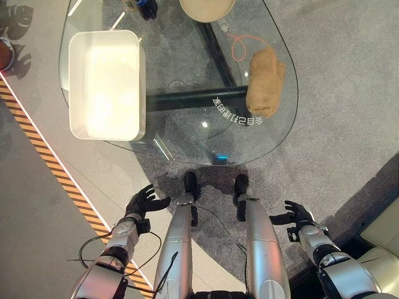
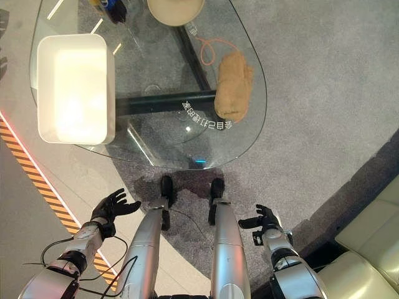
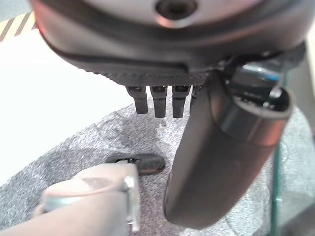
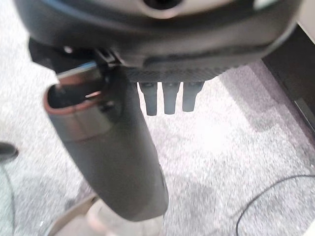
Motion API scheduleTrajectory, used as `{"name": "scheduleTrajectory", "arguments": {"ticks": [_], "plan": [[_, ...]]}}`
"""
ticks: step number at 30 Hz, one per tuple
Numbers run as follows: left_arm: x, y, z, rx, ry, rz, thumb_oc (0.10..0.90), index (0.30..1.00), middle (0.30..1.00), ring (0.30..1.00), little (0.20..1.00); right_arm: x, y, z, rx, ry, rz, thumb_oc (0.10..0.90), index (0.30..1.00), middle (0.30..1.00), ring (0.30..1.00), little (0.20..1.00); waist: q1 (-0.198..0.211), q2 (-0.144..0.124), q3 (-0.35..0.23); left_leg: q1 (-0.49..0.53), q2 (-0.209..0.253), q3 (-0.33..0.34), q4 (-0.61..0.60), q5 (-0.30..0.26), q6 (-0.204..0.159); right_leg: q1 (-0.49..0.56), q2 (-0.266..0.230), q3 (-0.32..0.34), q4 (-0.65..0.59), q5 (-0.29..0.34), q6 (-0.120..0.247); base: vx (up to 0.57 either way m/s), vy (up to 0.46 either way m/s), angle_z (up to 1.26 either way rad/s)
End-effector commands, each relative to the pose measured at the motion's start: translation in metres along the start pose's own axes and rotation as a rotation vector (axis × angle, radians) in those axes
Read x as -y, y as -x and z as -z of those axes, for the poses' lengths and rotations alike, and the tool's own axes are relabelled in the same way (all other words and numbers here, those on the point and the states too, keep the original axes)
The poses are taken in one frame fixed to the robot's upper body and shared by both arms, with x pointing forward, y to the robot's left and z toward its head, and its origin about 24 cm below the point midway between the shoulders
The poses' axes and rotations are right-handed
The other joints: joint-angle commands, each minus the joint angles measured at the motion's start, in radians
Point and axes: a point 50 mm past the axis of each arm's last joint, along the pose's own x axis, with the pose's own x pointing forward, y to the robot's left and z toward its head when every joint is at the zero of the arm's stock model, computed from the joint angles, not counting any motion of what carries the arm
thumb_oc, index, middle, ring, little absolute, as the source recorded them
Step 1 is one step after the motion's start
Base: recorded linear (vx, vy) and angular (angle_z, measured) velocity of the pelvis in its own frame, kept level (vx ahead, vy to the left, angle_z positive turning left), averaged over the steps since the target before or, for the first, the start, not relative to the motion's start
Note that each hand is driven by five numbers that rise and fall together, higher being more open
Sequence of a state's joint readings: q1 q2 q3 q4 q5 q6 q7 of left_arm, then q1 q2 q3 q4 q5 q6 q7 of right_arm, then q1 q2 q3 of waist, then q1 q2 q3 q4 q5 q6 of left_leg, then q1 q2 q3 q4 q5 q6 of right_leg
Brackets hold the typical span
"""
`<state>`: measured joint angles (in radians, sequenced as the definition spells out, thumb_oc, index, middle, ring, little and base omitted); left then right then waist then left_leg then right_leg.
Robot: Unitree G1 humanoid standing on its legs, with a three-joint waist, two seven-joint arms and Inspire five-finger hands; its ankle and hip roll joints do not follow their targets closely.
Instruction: Wipe the table with a cloth and put it in the basket.
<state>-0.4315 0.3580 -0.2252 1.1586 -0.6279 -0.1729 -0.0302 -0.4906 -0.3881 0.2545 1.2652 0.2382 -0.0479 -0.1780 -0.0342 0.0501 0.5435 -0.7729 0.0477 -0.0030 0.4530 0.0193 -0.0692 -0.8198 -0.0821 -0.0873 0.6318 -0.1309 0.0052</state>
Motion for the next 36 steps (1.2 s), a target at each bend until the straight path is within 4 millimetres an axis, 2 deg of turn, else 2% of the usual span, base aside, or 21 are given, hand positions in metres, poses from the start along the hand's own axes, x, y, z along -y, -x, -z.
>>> {"name": "scheduleTrajectory", "arguments": {"ticks": [1,7,13,18,22,23,24,26,27,28,29,34,35,36], "plan": [[-0.018,0.006,0.006,0.012,0.092,-0.072,0.800,0.900,0.900,0.900,0.900,0.022,0.002,0.011,0.024,-0.020,0.122,0.800,0.900,0.900,0.900,0.900,0.006,-0.004,-0.024,-0.031,-0.049,0.011,0.094,-0.077,0.039,0.009,0.048,0.009,-0.029,0.012,-0.002,-0.04,-0.016,-0.07],[-0.021,0.004,0.000,0.036,0.103,-0.078,0.800,0.900,0.900,0.900,0.900,0.027,0.000,-0.014,0.120,-0.067,0.170,0.800,0.900,0.900,0.900,0.900,0.008,-0.003,-0.024,-0.066,-0.049,0.010,0.104,-0.077,0.038,-0.026,0.041,0.001,-0.024,0.020,-0.006,-0.05,-0.005,-0.05],[-0.023,0.003,-0.008,0.058,0.110,-0.072,0.800,0.900,0.900,0.900,0.900,0.042,-0.001,-0.035,0.195,-0.118,0.222,0.800,0.900,0.900,0.900,0.900,0.012,-0.001,-0.024,-0.079,-0.047,0.015,0.113,-0.079,0.036,-0.033,0.037,-0.003,-0.026,0.023,-0.009,0.00,0.000,0.00],[-0.019,0.000,-0.014,0.067,0.115,-0.075,0.800,0.900,0.900,0.900,0.900,0.051,0.001,-0.062,0.304,-0.203,0.296,0.800,0.900,0.900,0.900,0.900,0.016,-0.003,-0.024,-0.075,-0.051,0.017,0.098,-0.077,0.032,-0.030,0.037,-0.010,-0.042,0.027,-0.009,0.00,0.004,0.02],[-0.016,0.000,-0.015,0.065,0.109,-0.070,0.800,0.900,0.900,0.900,0.900,0.064,0.010,-0.106,0.473,-0.293,0.376,0.800,0.900,0.900,0.900,0.900,0.017,-0.004,-0.024,-0.070,-0.054,0.019,0.088,-0.077,0.031,-0.027,0.035,-0.014,-0.059,0.036,-0.006,0.00,0.000,0.00],[-0.015,0.000,-0.013,0.065,0.109,-0.071,0.800,0.900,0.900,0.900,0.900,0.068,0.014,-0.123,0.527,-0.322,0.392,0.800,0.900,0.900,0.900,0.900,0.017,-0.005,-0.024,-0.066,-0.055,0.020,0.080,-0.076,0.031,-0.024,0.034,-0.016,-0.068,0.040,-0.005,0.00,0.000,0.00],[-0.015,0.001,-0.012,0.065,0.108,-0.070,0.800,0.900,0.900,0.900,0.900,0.069,0.016,-0.128,0.546,-0.332,0.397,0.800,0.900,0.900,0.900,0.900,0.017,-0.005,-0.024,-0.064,-0.056,0.020,0.078,-0.075,0.031,-0.023,0.034,-0.016,-0.071,0.041,-0.005,0.00,0.000,0.00],[-0.014,0.002,-0.007,0.067,0.104,-0.068,0.800,0.900,0.900,0.900,0.900,0.075,0.031,-0.164,0.681,-0.394,0.433,0.800,0.900,0.900,0.900,0.900,0.017,-0.008,-0.024,-0.057,-0.058,0.020,0.061,-0.070,0.029,-0.017,0.035,-0.019,-0.092,0.049,-0.003,0.00,0.000,0.00],[-0.013,0.002,-0.006,0.067,0.104,-0.066,0.800,0.900,0.900,0.900,0.900,0.077,0.036,-0.175,0.714,-0.413,0.443,0.800,0.900,0.900,0.900,0.900,0.017,-0.008,-0.024,-0.055,-0.059,0.021,0.056,-0.068,0.029,-0.015,0.035,-0.020,-0.098,0.051,-0.003,-0.01,0.032,0.01],[-0.010,0.002,-0.006,0.068,0.104,-0.063,0.800,0.900,0.900,0.900,0.900,0.083,0.046,-0.196,0.779,-0.448,0.473,0.800,0.900,0.900,0.900,0.900,0.019,-0.007,-0.024,-0.052,-0.060,0.024,0.047,-0.066,0.030,-0.015,0.036,-0.022,-0.107,0.054,-0.003,-0.01,0.039,0.00],[-0.010,0.002,-0.006,0.068,0.105,-0.061,0.800,0.900,0.900,0.900,0.900,0.086,0.051,-0.207,0.807,-0.474,0.484,0.800,0.900,0.900,0.900,0.900,0.020,-0.005,-0.024,-0.050,-0.060,0.026,0.042,-0.065,0.030,-0.014,0.034,-0.023,-0.113,0.054,-0.004,-0.01,0.040,0.00],[-0.008,0.001,-0.007,0.073,0.115,-0.048,0.800,0.900,0.900,0.900,0.900,0.093,0.075,-0.250,0.919,-0.562,0.496,0.800,0.900,0.900,0.900,0.900,0.029,0.002,-0.024,-0.045,-0.062,0.031,0.022,-0.060,0.029,-0.009,0.035,-0.026,-0.130,0.053,-0.006,-0.01,0.027,0.00],[-0.008,0.001,-0.007,0.073,0.115,-0.048,0.800,0.900,0.900,0.900,0.900,0.093,0.075,-0.250,0.919,-0.562,0.496,0.800,0.900,0.900,0.900,0.900,0.029,0.002,-0.024,-0.045,-0.062,0.031,0.022,-0.060,0.029,-0.009,0.035,-0.026,-0.130,0.053,-0.006,-0.01,0.033,0.04],[-0.006,0.001,-0.007,0.073,0.112,-0.044,0.800,0.900,0.900,0.900,0.900,0.091,0.081,-0.261,0.943,-0.578,0.492,0.800,0.900,0.900,0.900,0.900,0.032,0.005,-0.024,-0.044,-0.063,0.032,0.018,-0.058,0.029,-0.010,0.034,-0.027,-0.131,0.053,-0.006,-0.02,0.041,0.02]]}}
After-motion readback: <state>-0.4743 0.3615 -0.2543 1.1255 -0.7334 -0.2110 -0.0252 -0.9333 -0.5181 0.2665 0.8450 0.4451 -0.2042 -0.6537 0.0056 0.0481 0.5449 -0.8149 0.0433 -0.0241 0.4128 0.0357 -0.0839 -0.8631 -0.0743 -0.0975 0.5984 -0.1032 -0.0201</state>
